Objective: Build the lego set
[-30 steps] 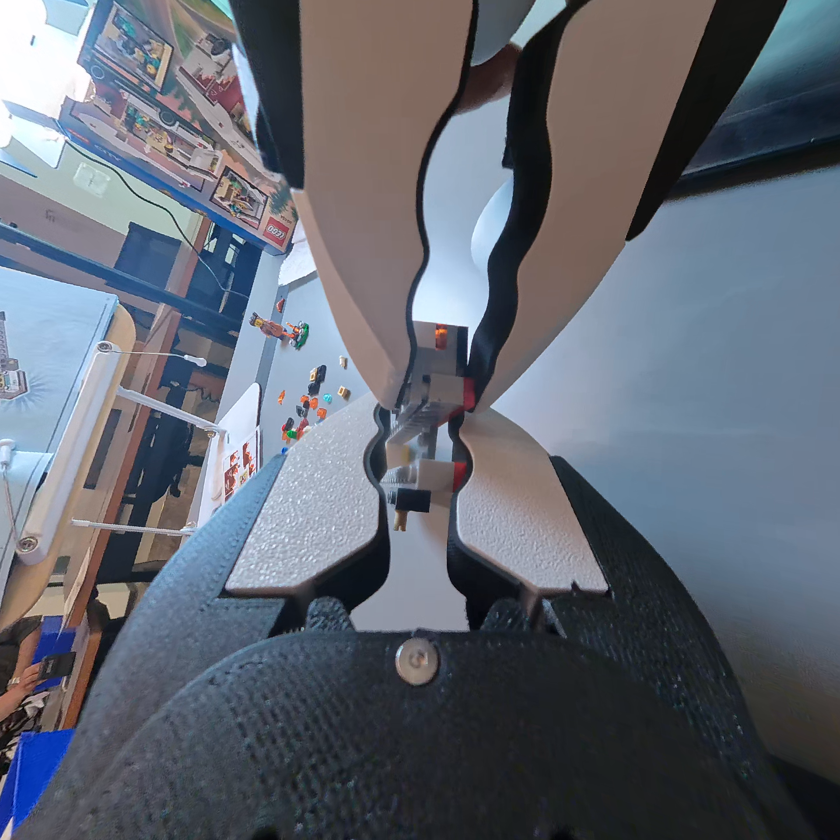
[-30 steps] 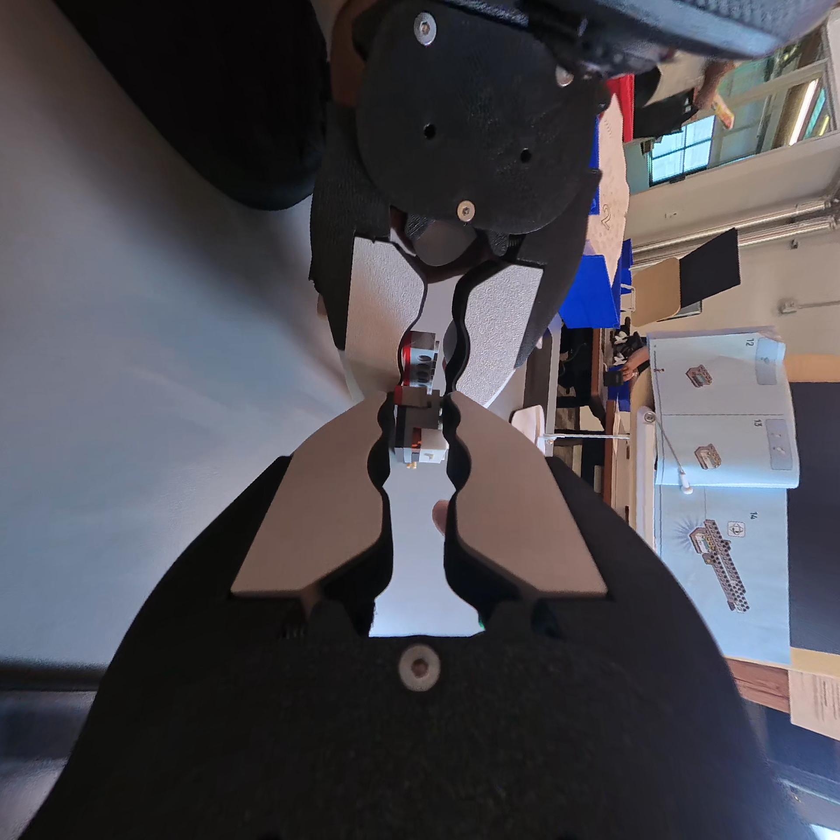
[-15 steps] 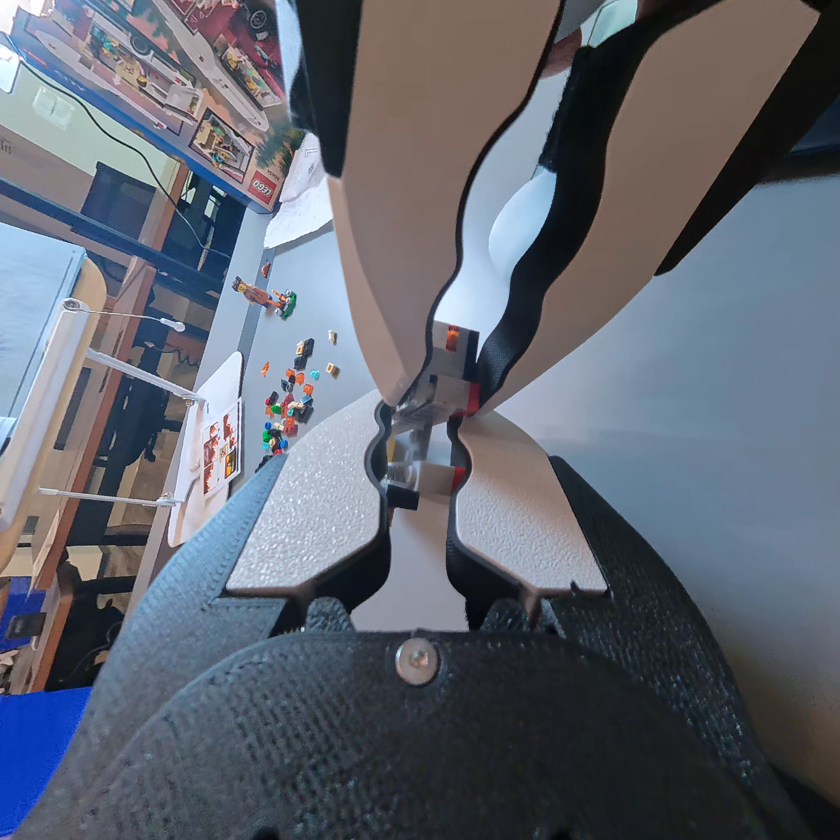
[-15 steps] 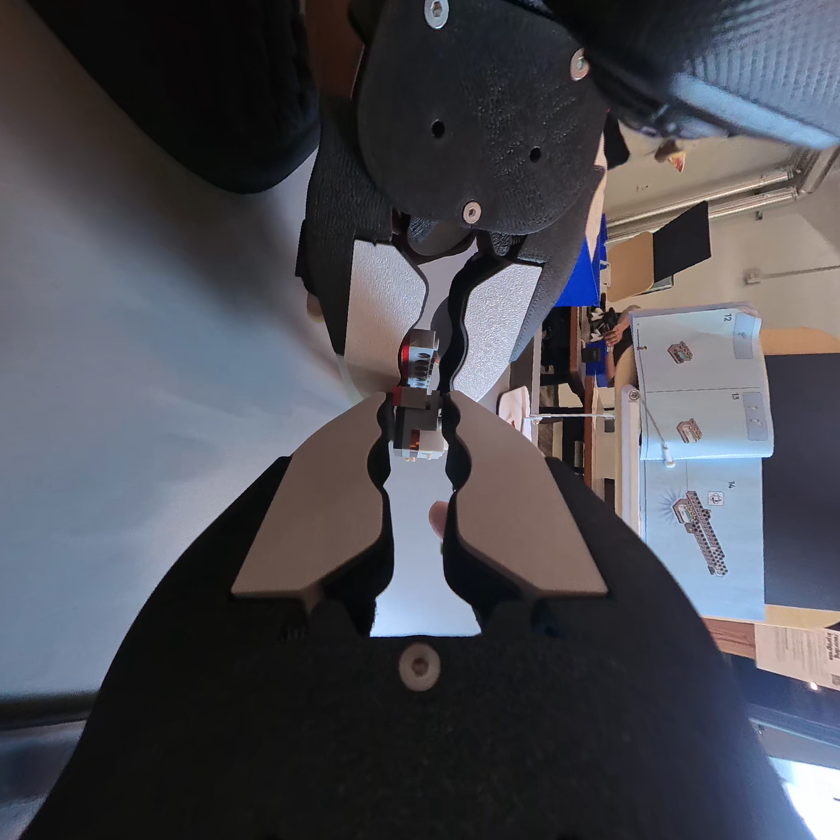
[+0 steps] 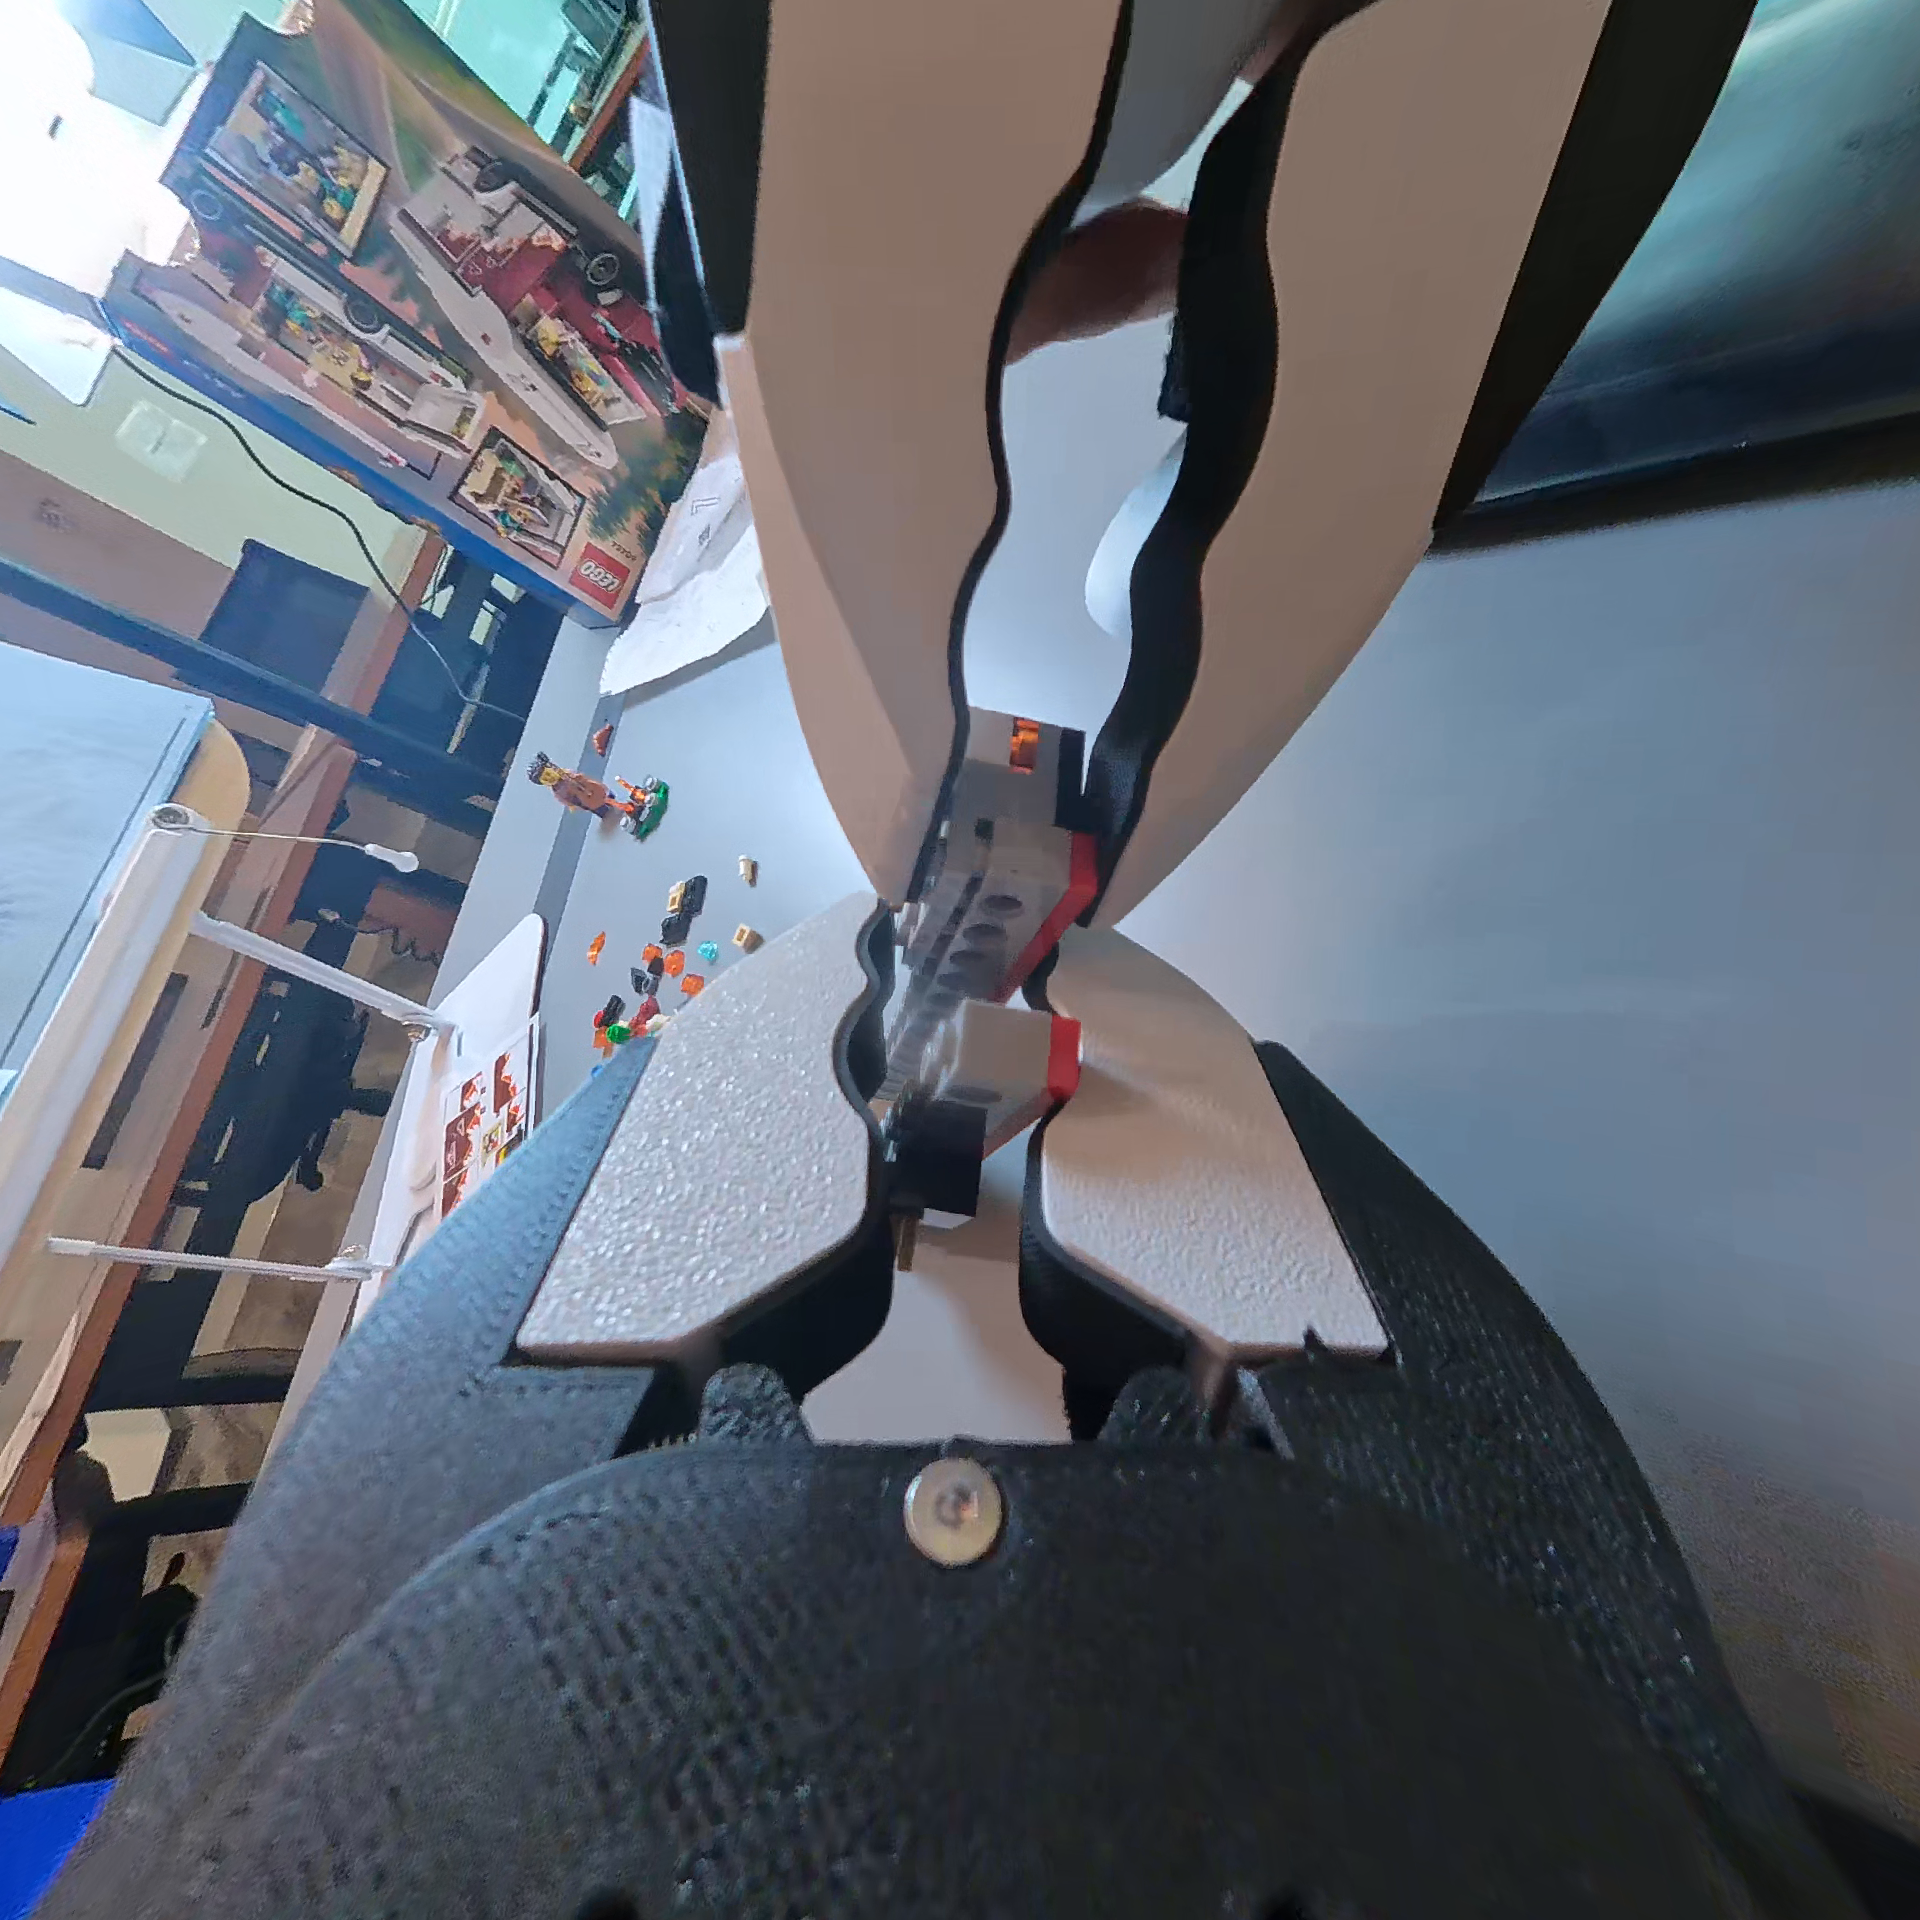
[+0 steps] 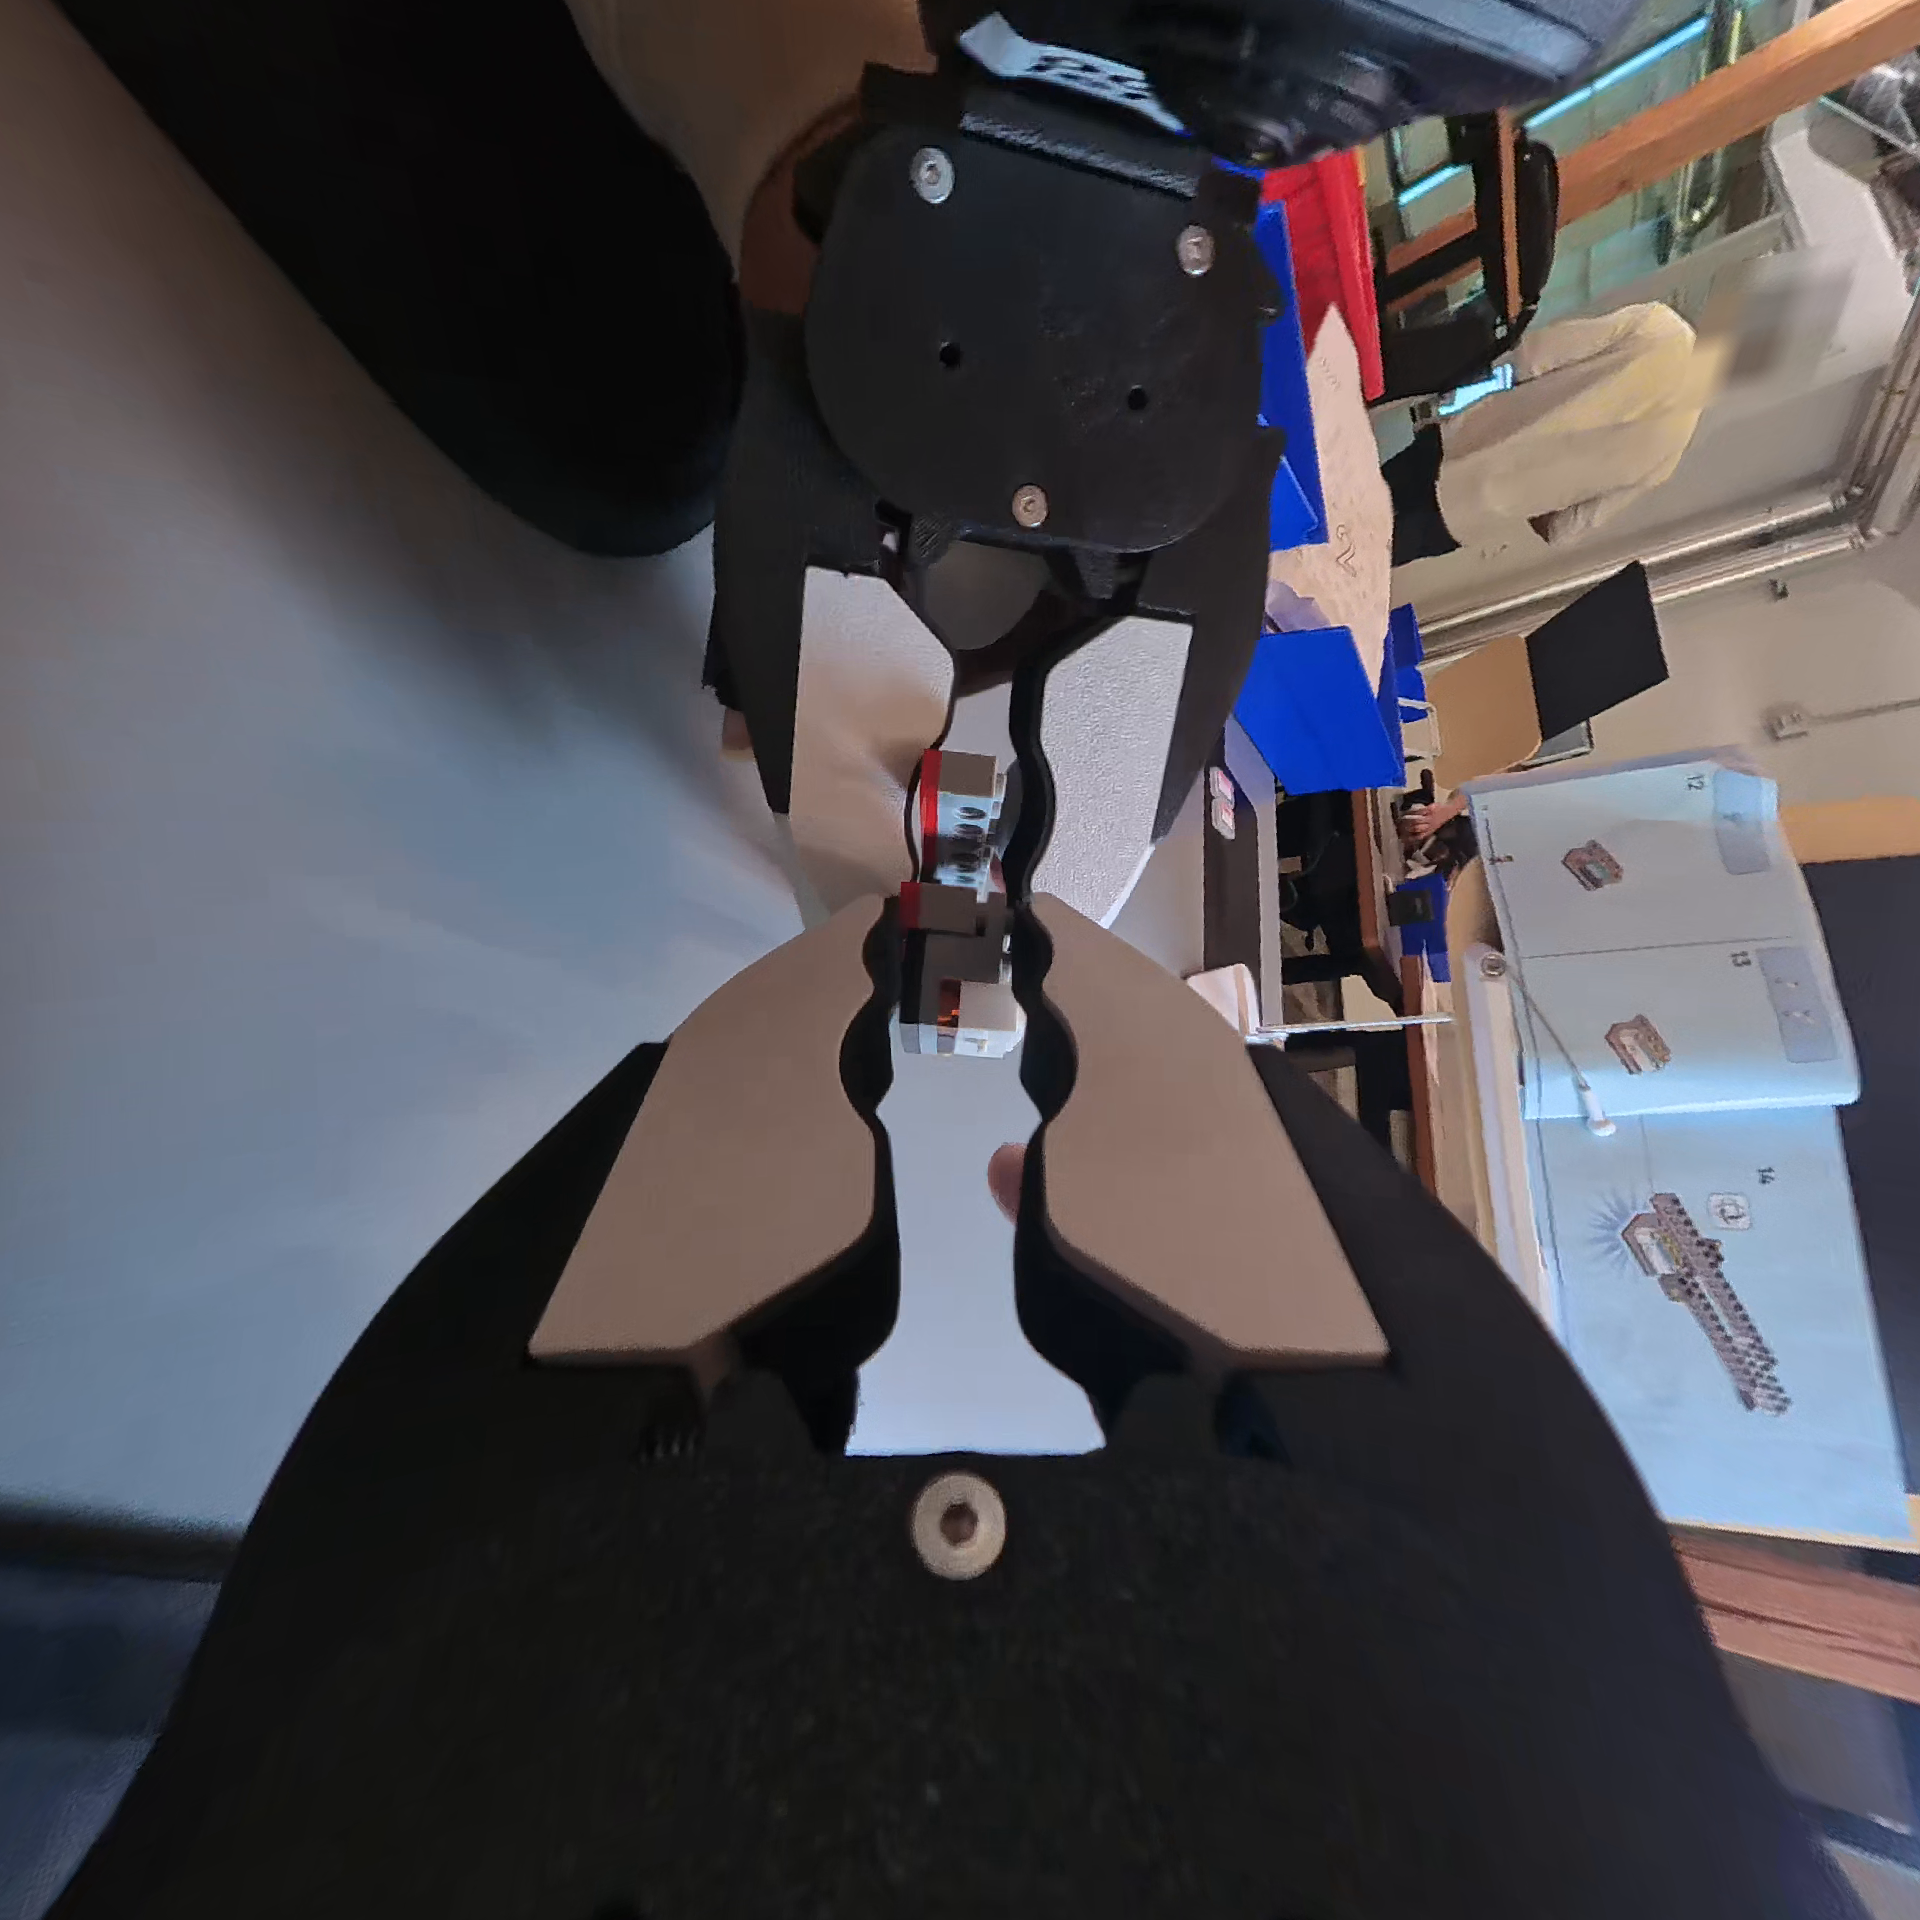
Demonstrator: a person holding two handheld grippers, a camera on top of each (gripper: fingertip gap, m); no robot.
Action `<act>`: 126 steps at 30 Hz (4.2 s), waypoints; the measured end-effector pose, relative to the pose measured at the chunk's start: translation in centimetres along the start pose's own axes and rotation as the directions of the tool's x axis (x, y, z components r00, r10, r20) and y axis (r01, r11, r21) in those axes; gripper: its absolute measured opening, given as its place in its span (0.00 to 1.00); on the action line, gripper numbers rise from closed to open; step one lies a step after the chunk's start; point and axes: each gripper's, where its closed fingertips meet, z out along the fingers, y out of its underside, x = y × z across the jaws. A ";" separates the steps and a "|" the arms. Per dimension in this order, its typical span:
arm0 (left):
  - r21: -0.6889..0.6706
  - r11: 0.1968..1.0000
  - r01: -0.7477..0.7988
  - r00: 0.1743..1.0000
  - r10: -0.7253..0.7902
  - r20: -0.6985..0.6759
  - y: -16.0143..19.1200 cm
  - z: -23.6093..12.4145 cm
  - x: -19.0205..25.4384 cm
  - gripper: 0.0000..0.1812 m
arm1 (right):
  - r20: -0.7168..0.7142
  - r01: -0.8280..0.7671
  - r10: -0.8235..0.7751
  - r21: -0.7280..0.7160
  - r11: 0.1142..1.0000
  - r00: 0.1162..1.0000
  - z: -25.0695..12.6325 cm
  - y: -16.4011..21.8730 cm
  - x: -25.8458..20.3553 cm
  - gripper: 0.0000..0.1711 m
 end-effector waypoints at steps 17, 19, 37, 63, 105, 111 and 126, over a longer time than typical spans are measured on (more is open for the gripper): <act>-0.066 0.997 0.039 0.999 -0.037 0.035 0.5 0.3 -0.5 0.13 | -0.057 0.005 -0.009 -0.070 0.998 0.998 0.2 0.6 0.4 0.12; -0.055 0.998 0.044 0.998 -0.042 0.036 0.5 0.3 -0.5 0.13 | -0.054 -0.020 0.018 -0.039 0.999 0.998 0.1 0.6 0.5 0.12; -0.037 0.999 -0.020 1.000 0.019 -0.011 0.4 0.8 0.5 0.12 | -0.028 0.105 -0.106 -0.040 0.994 0.994 -0.4 0.7 -0.6 0.12; 0.007 0.977 -0.215 0.971 0.213 0.105 -1.1 0.7 0.3 0.16 | 0.014 -0.007 0.007 0.065 0.998 1.000 -0.8 0.2 -0.8 0.12; 0.024 0.990 -0.136 0.985 0.133 0.108 -1.1 0.1 0.0 0.14 | -0.028 -0.076 0.079 0.091 0.993 0.996 -1.6 0.9 0.1 0.13; 0.029 0.990 -0.141 0.985 0.137 0.105 -1.2 0.0 0.1 0.14 | -0.030 -0.060 0.063 0.084 0.995 0.998 -1.7 0.9 0.0 0.13; -0.027 0.989 -0.148 0.982 0.150 0.114 -0.3 0.1 -0.3 0.13 | -0.049 -0.070 0.071 0.017 0.997 0.996 -1.6 0.6 0.5 0.17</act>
